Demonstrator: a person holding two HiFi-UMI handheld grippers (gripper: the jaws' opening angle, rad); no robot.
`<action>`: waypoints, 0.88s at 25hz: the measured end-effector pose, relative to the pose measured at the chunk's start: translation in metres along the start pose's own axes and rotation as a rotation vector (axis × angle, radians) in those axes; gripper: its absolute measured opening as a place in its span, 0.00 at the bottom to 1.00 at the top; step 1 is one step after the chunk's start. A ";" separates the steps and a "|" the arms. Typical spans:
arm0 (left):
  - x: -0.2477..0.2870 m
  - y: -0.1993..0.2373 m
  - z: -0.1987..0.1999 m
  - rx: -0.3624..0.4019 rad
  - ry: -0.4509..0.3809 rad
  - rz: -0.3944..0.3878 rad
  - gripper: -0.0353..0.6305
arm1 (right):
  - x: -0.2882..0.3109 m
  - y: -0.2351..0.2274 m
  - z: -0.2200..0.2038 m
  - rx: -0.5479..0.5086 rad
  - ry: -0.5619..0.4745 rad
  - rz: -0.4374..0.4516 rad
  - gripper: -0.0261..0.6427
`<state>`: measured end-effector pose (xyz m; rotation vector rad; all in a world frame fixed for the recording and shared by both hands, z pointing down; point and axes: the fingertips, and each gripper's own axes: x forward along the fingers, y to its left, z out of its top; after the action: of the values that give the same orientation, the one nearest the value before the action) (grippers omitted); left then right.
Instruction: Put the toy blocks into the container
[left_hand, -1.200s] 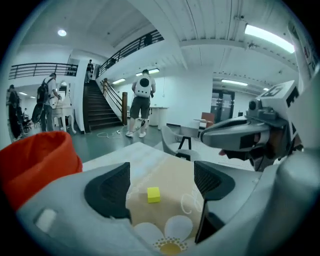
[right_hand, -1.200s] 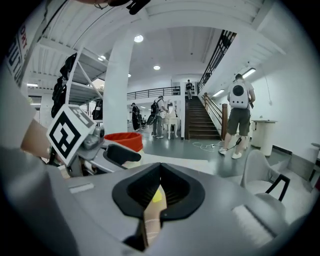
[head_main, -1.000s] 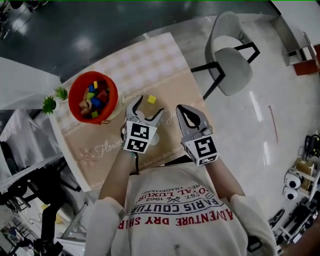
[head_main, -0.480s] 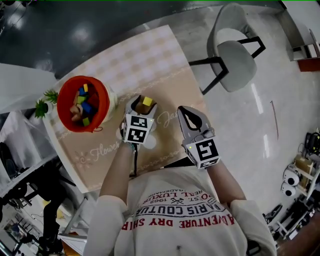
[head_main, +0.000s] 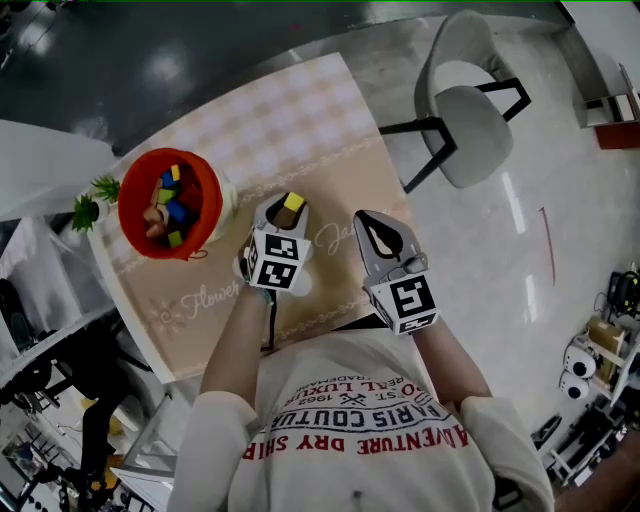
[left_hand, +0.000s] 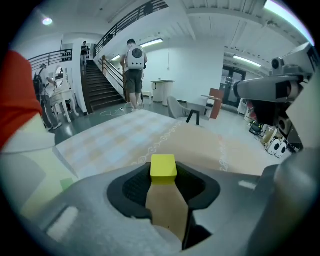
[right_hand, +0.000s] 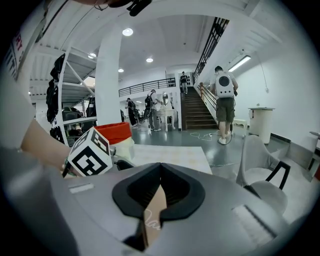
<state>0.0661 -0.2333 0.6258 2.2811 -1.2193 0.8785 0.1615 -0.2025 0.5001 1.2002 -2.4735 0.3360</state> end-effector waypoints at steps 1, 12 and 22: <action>-0.006 0.000 0.006 0.005 -0.017 0.004 0.29 | 0.001 0.002 0.004 -0.007 -0.007 0.006 0.04; -0.111 0.019 0.074 -0.008 -0.261 0.079 0.29 | 0.015 0.046 0.056 -0.062 -0.106 0.093 0.04; -0.223 0.073 0.089 0.010 -0.395 0.306 0.29 | 0.026 0.105 0.091 -0.150 -0.169 0.212 0.04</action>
<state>-0.0586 -0.1960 0.4117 2.3872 -1.7716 0.5393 0.0427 -0.1906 0.4233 0.9434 -2.7245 0.1038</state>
